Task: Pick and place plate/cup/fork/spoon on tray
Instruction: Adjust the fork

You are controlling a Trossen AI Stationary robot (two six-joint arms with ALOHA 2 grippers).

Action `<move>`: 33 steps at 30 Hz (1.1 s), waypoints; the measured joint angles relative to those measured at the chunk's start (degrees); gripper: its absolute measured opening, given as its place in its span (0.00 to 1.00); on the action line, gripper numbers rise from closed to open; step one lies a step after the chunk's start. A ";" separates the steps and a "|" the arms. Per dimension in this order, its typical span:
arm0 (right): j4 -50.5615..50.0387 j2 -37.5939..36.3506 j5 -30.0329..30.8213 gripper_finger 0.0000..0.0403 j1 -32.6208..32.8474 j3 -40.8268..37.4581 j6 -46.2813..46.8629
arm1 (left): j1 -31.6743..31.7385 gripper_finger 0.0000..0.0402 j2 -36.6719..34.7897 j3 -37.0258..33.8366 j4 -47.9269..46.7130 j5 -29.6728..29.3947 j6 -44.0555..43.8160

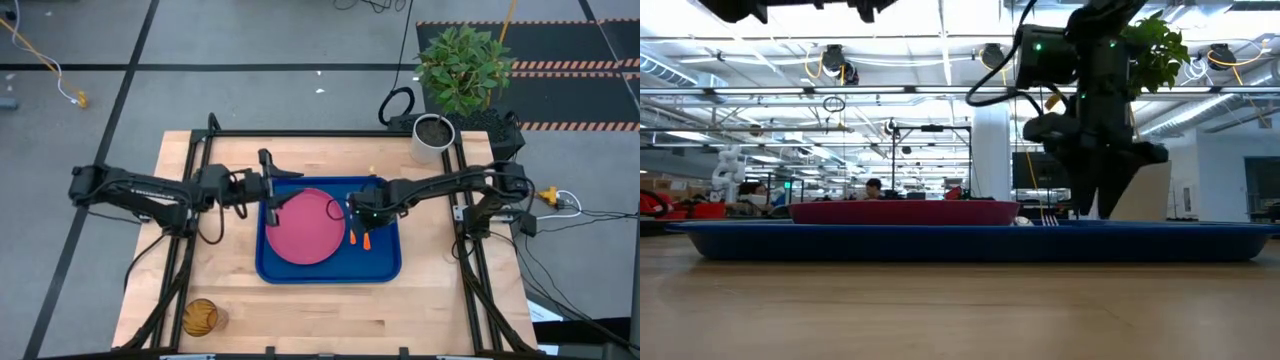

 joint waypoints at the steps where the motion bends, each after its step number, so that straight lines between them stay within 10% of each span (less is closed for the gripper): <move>1: 0.73 0.22 0.20 0.32 -0.37 0.00 0.00 | 0.73 0.42 -0.40 -0.15 -0.92 -0.08 0.07; 33: 6.69 5.96 4.46 0.32 -3.34 0.17 -1.60 | 1.20 0.42 -1.10 -1.79 -6.06 -0.21 -2.66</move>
